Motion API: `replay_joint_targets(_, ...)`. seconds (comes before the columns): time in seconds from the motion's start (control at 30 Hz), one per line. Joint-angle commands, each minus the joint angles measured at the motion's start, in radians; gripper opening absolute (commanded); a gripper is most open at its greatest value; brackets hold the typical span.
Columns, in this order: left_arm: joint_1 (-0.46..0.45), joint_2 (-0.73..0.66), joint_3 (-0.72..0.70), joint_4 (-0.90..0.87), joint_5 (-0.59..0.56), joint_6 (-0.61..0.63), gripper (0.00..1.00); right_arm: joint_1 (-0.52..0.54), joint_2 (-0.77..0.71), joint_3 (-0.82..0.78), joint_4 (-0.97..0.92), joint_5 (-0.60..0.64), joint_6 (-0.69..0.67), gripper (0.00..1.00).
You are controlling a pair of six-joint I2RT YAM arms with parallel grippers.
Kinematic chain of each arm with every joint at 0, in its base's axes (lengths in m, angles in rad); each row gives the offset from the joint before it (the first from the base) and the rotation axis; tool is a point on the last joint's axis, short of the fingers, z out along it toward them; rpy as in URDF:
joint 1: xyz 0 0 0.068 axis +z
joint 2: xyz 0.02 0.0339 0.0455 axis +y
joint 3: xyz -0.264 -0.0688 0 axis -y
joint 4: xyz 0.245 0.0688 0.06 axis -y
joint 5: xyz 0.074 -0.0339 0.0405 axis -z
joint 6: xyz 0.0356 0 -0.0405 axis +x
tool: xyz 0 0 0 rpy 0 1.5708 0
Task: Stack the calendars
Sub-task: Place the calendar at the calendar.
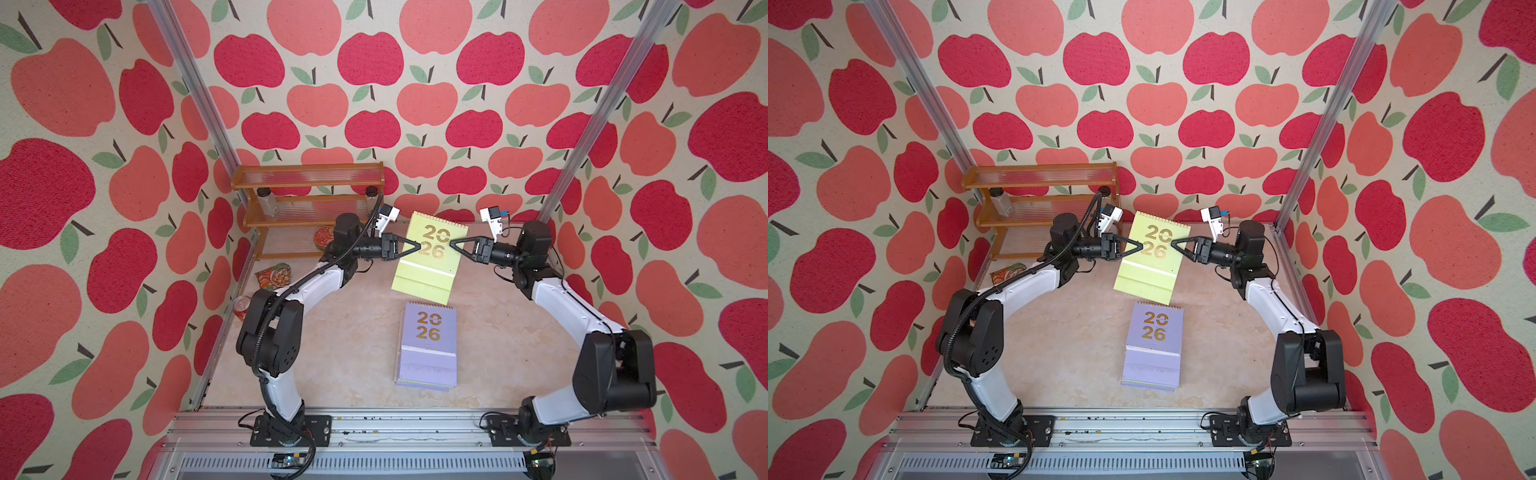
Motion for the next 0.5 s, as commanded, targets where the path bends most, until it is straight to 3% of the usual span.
replay_joint_targets(0.0,0.000,-0.045,0.019,0.050,0.008,0.014,0.00,0.027,0.006,-0.012,0.121,-0.016,0.066,0.61)
replay_joint_targets(0.13,0.000,-0.041,0.018,0.058,0.005,0.008,0.00,0.057,0.010,-0.016,0.126,-0.001,0.064,0.47)
replay_joint_targets(0.4,0.003,-0.044,0.005,0.054,0.002,0.012,0.00,0.098,0.000,-0.069,0.200,0.046,0.107,0.01)
replay_joint_targets(0.47,0.010,-0.050,0.003,0.038,0.004,0.023,0.05,0.096,-0.006,-0.065,0.168,0.043,0.099,0.00)
